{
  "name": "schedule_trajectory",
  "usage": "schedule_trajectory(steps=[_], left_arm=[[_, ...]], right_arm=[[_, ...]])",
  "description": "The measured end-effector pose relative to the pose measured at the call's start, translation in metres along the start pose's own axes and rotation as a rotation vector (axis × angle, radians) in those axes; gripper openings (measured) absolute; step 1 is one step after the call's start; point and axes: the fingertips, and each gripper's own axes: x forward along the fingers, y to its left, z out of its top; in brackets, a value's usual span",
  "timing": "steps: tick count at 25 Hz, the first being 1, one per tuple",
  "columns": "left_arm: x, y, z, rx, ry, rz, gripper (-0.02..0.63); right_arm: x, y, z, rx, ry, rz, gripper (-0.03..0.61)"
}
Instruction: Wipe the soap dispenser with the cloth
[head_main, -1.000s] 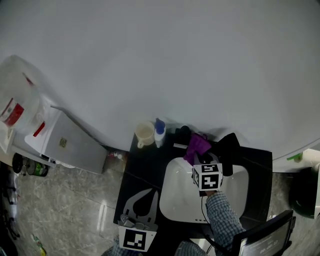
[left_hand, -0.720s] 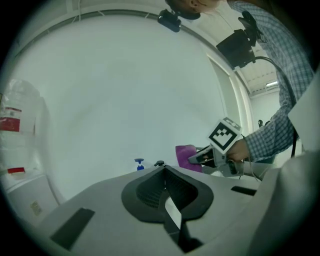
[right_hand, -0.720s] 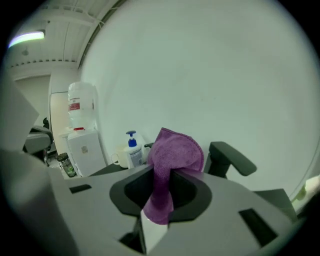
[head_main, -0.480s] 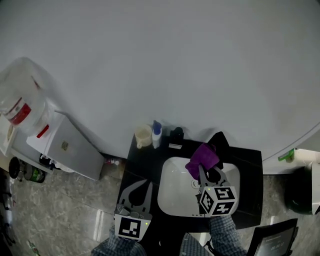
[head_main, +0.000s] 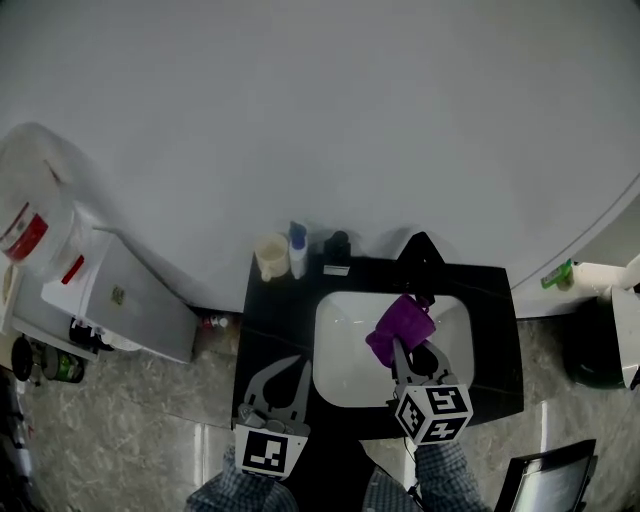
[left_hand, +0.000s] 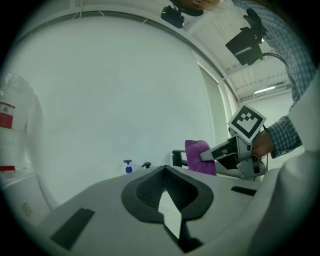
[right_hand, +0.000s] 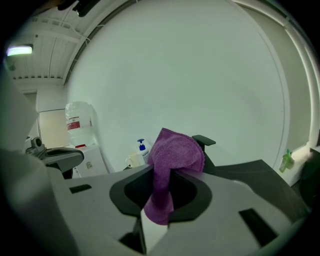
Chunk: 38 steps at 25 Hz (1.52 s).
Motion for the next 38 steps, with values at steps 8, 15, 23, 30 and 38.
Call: schedule_trajectory(steps=[8, 15, 23, 30, 38], left_arm=[[-0.023, -0.033, 0.007, 0.022, -0.01, -0.033, 0.002], [-0.06, -0.083, 0.014, 0.042, -0.019, -0.018, 0.002], [-0.118, -0.149, 0.024, 0.042, -0.04, 0.044, 0.002], [-0.15, -0.187, 0.018, 0.027, -0.002, 0.043, 0.002], [-0.157, -0.19, 0.033, -0.009, -0.041, 0.029, 0.002]], right_arm=[[-0.04, 0.01, -0.016, 0.008, -0.015, 0.016, 0.078], [-0.093, 0.011, -0.034, -0.033, -0.033, 0.058, 0.078], [-0.175, 0.026, -0.066, -0.061, -0.075, 0.108, 0.078], [-0.22, 0.038, -0.085, -0.039, -0.099, 0.122, 0.078], [-0.246, 0.049, -0.08, -0.041, -0.203, 0.069, 0.078]])
